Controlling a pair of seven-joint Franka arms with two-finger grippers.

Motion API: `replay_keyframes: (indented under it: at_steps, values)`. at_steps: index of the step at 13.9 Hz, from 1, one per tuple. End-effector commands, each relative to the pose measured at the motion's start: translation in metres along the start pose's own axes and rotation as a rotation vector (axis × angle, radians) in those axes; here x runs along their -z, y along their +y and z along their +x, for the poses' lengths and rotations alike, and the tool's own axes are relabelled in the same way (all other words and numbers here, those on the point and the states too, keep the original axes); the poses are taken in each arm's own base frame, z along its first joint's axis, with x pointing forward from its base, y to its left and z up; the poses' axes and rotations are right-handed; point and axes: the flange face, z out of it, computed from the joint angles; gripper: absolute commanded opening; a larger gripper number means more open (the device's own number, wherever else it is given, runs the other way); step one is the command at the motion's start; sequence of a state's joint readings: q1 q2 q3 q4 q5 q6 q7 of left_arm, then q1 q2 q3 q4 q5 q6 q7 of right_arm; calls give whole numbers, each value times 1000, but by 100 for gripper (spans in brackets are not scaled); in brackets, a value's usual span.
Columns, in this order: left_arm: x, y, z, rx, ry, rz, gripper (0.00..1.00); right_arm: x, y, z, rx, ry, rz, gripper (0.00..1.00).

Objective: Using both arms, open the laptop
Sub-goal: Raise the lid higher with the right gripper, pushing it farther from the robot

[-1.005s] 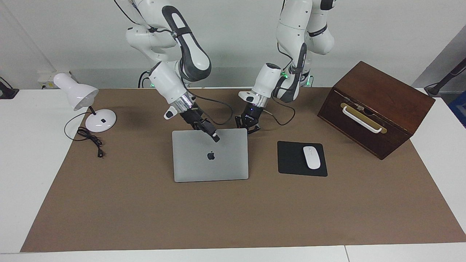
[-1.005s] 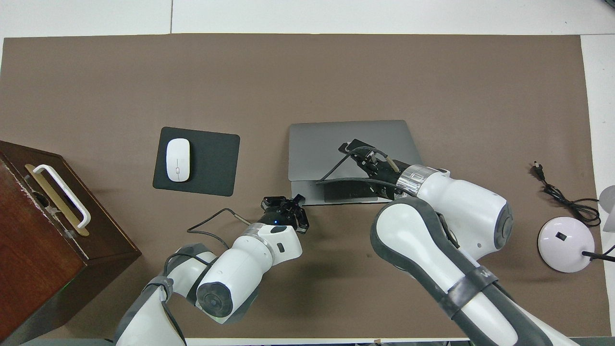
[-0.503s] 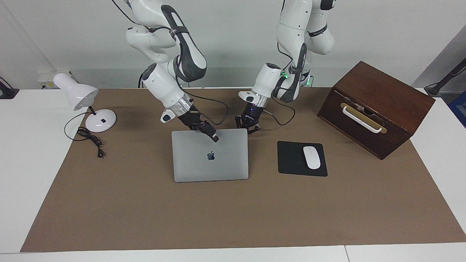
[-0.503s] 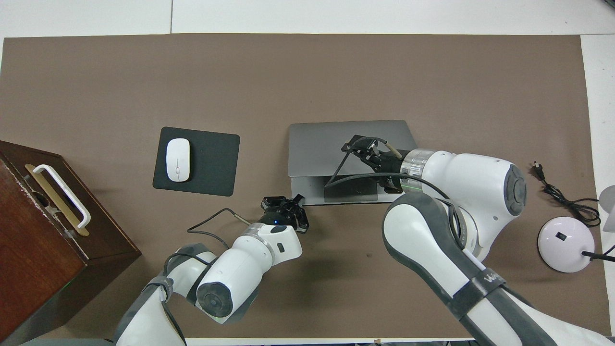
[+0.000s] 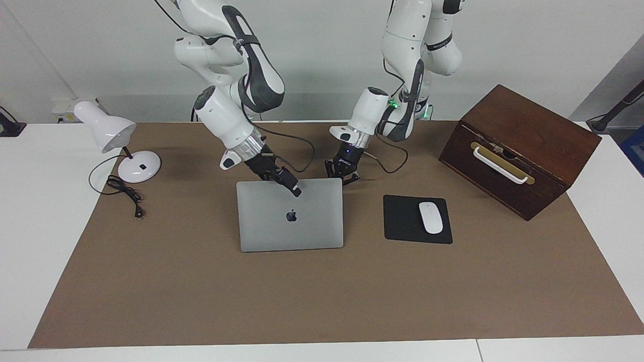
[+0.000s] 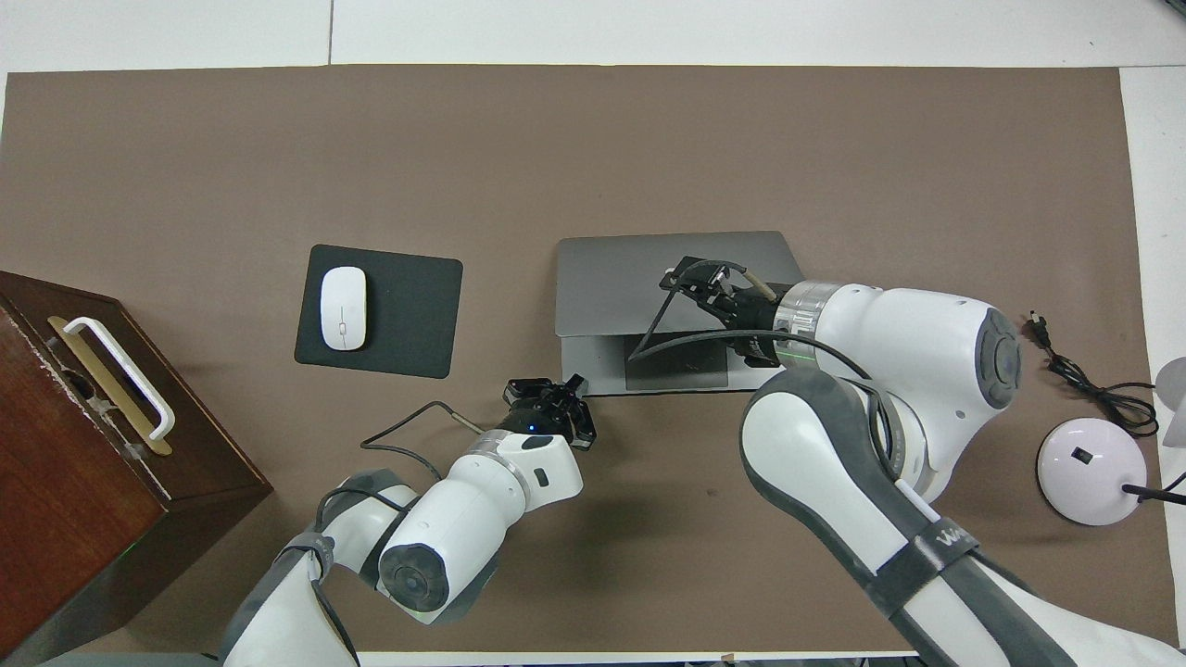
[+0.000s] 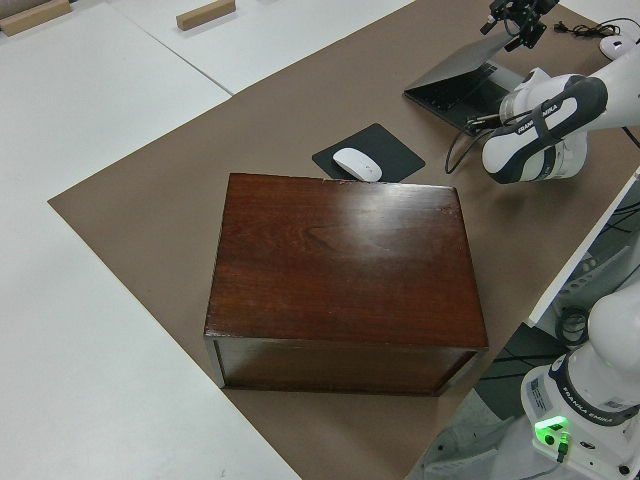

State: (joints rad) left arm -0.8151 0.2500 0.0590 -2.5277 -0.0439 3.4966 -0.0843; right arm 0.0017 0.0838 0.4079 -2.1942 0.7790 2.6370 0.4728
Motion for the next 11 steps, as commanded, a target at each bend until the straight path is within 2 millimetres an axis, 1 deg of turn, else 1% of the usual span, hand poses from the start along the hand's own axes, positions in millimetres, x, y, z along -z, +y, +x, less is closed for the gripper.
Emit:
replay_keyframes:
  at_steps: [1, 3, 5, 7, 10, 11]
  values:
    - [-18, -16, -12, -7, -31, 30, 0, 6, -6, 15, -2, 0, -10, 100]
    - [-18, -16, -13, -7, -32, 30, 0, 13, -11, 21, 5, -7, -21, 100]
    - [-18, -16, -12, -7, -31, 30, 0, 13, -16, 24, 13, -7, -36, 100]
    - [-18, -17, -12, -6, -32, 31, 0, 19, -19, 33, 12, -8, -46, 100]
    - [-18, -17, -12, -6, -30, 31, 0, 22, -26, 38, 23, -7, -59, 100]
    - [-18, -17, -12, -6, -30, 31, 0, 24, -27, 42, 25, -6, -67, 100]
